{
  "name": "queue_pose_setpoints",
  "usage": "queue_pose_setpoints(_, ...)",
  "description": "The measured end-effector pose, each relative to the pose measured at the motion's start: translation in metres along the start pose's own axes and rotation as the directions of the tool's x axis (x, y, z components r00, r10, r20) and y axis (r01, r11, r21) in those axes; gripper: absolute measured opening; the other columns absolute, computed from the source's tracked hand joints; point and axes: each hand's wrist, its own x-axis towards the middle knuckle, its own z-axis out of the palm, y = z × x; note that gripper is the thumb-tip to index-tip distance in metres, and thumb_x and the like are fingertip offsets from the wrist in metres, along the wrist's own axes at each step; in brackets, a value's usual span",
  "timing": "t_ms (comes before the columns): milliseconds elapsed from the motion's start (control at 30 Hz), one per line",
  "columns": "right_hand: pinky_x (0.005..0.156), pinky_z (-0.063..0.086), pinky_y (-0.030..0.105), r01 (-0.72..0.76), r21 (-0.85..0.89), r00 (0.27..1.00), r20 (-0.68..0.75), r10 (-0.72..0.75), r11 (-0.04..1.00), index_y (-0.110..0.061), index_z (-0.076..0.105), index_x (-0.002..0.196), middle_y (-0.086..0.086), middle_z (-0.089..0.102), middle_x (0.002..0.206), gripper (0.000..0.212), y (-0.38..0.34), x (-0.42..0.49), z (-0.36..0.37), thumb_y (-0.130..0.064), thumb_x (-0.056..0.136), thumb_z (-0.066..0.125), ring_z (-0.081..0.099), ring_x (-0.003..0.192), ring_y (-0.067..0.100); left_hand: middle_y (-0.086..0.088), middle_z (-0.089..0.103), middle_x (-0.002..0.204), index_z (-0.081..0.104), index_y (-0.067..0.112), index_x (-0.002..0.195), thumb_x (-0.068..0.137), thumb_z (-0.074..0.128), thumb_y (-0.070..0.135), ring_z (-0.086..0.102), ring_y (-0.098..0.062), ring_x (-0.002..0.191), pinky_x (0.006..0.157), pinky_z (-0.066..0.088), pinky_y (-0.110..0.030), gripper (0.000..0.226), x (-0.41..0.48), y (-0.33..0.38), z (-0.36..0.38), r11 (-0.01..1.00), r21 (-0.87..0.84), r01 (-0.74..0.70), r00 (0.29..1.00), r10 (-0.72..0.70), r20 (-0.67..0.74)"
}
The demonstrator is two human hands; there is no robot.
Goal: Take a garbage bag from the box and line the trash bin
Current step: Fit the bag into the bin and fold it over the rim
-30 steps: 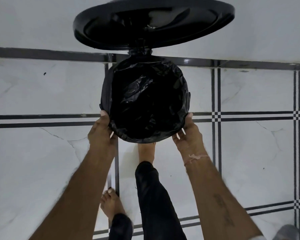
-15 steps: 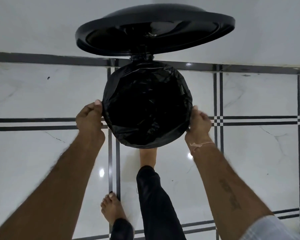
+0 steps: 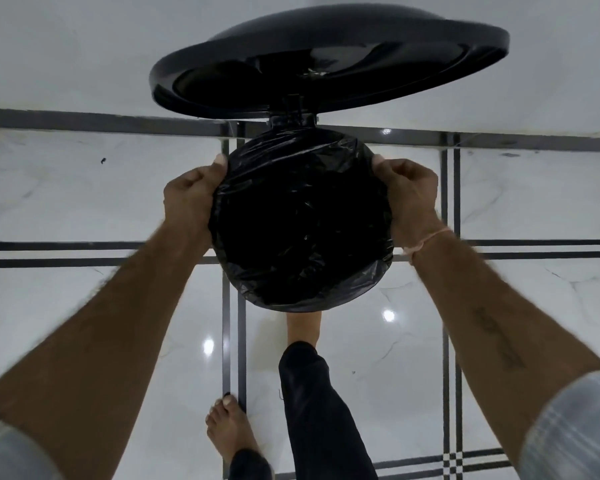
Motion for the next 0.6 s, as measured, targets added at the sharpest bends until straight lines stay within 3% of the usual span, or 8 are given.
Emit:
queue_pose_setpoints(67, 0.09, 0.064, 0.048, -0.093, -0.012, 0.994, -0.051, 0.092, 0.996, -0.018, 0.069, 0.064, 0.006, 0.072, 0.077, 0.033, -0.009, 0.013, 0.005, -0.034, 0.088, 0.083, 0.073, 0.083, 0.026, 0.003, 0.068, 0.071, 0.066, 0.016, 0.073, 0.09, 0.076, 0.042, 0.067, -0.009, 0.059, 0.061, 0.054, -0.02, 0.033, 0.011, 0.007, 0.004, 1.0, 0.013, 0.0, 0.999, 0.0, -0.034)
queue_pose_setpoints(133, 0.09, 0.065, 0.043, -0.142, -0.022, 0.989, -0.053, 0.141, 0.99, -0.015, 0.071, 0.068, 0.007, 0.074, 0.081, 0.031, -0.016, 0.02, 0.007, -0.034, 0.091, 0.081, 0.077, 0.086, 0.026, 0.004, 0.069, 0.076, 0.069, 0.017, 0.075, 0.092, 0.074, 0.042, 0.066, -0.009, 0.062, 0.058, 0.052, -0.02, 0.031, 0.017, 0.013, 0.008, 0.999, 0.042, -0.008, 0.999, 0.01, -0.048)
queue_pose_setpoints(233, 0.081, 0.066, 0.039, -0.122, 0.08, 0.985, 0.133, 0.111, 0.989, -0.008, 0.07, 0.076, 0.011, 0.073, 0.081, 0.028, -0.023, 0.014, 0.012, -0.029, 0.093, 0.079, 0.074, 0.075, 0.024, 0.006, 0.077, 0.08, 0.078, 0.015, 0.087, 0.091, 0.075, 0.042, 0.072, -0.008, 0.066, 0.064, 0.06, -0.024, 0.027, 0.02, 0.021, 0.015, 1.0, 0.029, -0.012, 0.999, 0.011, 0.04)
queue_pose_setpoints(300, 0.081, 0.066, 0.044, -0.109, 0.065, 0.978, 0.188, 0.095, 0.992, -0.007, 0.066, 0.074, 0.012, 0.071, 0.079, 0.028, -0.028, 0.016, 0.017, -0.023, 0.09, 0.083, 0.072, 0.075, 0.028, 0.0, 0.076, 0.077, 0.077, 0.012, 0.082, 0.085, 0.083, 0.031, 0.073, -0.013, 0.065, 0.073, 0.064, -0.032, 0.02, 0.025, 0.026, 0.022, 0.999, 0.036, -0.026, 0.997, 0.023, 0.075)
queue_pose_setpoints(400, 0.09, 0.062, 0.059, -0.105, 0.009, 0.987, 0.121, 0.103, 0.994, -0.006, 0.069, 0.086, 0.018, 0.069, 0.091, 0.03, -0.034, 0.031, 0.026, -0.029, 0.084, 0.088, 0.071, 0.084, 0.033, -0.004, 0.077, 0.081, 0.078, 0.007, 0.091, 0.085, 0.083, 0.028, 0.074, -0.013, 0.065, 0.071, 0.064, -0.032, 0.022, 0.034, 0.032, 0.03, 0.997, 0.079, -0.026, 0.999, 0.022, 0.046)
queue_pose_setpoints(467, 0.09, 0.063, 0.056, -0.124, 0.001, 0.982, 0.141, 0.122, 0.992, -0.005, 0.071, 0.092, 0.019, 0.07, 0.096, 0.031, -0.038, 0.032, 0.028, -0.033, 0.088, 0.084, 0.072, 0.085, 0.032, -0.003, 0.077, 0.082, 0.078, 0.006, 0.097, 0.09, 0.078, 0.028, 0.074, -0.012, 0.065, 0.07, 0.062, -0.029, 0.023, 0.039, 0.033, 0.03, 0.998, 0.062, -0.004, 0.998, 0.0, 0.067)
queue_pose_setpoints(533, 0.082, 0.066, 0.047, -0.134, 0.012, 0.965, 0.227, 0.128, 0.991, 0.003, 0.073, 0.104, 0.021, 0.074, 0.098, 0.039, -0.039, 0.028, 0.025, -0.032, 0.09, 0.082, 0.074, 0.081, 0.032, -0.001, 0.078, 0.088, 0.08, 0.011, 0.101, 0.092, 0.073, 0.032, 0.075, -0.014, 0.076, 0.071, 0.06, -0.028, 0.024, 0.038, 0.034, 0.027, 0.996, 0.066, 0.056, 0.986, -0.066, 0.156)
queue_pose_setpoints(600, 0.076, 0.066, 0.041, -0.128, 0.004, 0.949, 0.291, 0.122, 0.992, 0.003, 0.073, 0.101, 0.02, 0.075, 0.095, 0.032, -0.04, 0.027, 0.023, -0.024, 0.089, 0.083, 0.075, 0.073, 0.029, 0.002, 0.079, 0.092, 0.081, 0.017, 0.098, 0.086, 0.079, 0.033, 0.075, -0.015, 0.088, 0.077, 0.061, -0.028, 0.02, 0.04, 0.033, 0.023, 0.992, 0.113, 0.058, 0.978, -0.079, 0.191)
